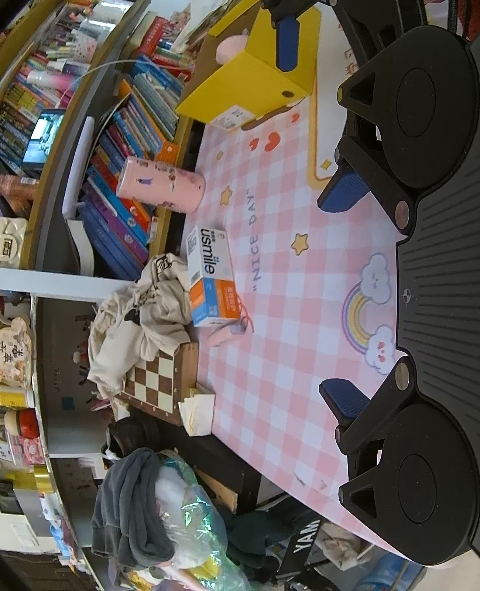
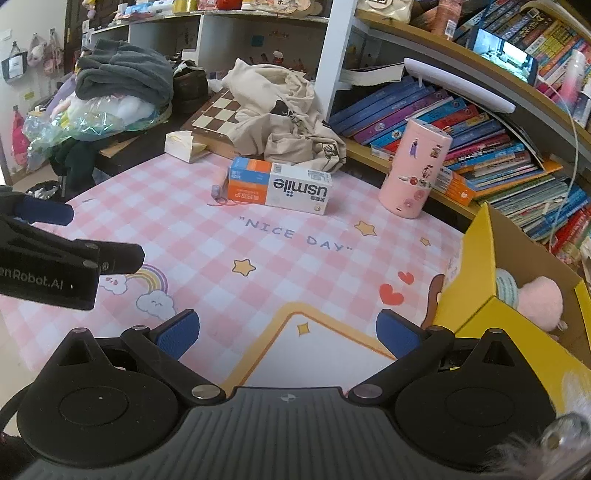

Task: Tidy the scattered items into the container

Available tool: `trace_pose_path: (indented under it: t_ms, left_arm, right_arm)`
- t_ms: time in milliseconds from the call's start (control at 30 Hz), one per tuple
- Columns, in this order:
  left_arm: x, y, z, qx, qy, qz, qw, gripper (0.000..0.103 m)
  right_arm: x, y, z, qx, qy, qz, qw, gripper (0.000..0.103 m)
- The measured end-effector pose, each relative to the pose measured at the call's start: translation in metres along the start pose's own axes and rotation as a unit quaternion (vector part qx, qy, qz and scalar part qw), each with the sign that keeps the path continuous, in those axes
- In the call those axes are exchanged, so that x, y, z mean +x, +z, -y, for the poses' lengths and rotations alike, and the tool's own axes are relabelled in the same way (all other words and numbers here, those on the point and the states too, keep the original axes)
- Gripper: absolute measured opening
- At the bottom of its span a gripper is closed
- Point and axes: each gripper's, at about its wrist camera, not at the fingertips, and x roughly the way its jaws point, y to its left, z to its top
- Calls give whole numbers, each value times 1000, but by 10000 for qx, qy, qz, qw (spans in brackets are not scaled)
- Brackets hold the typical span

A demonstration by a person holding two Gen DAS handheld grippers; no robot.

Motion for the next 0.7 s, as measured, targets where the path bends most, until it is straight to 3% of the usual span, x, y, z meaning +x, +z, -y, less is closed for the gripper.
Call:
trace_pose_path:
  t_ms: [233, 700]
  left_arm:
    - [28, 4, 8, 54, -114, -292, 9995, 98]
    - [69, 7, -2, -270, 146, -659, 9974, 98]
  right_arm:
    - [24, 4, 17, 164, 26, -249, 9996, 103]
    - [69, 9, 28, 307, 396, -606, 9969, 103]
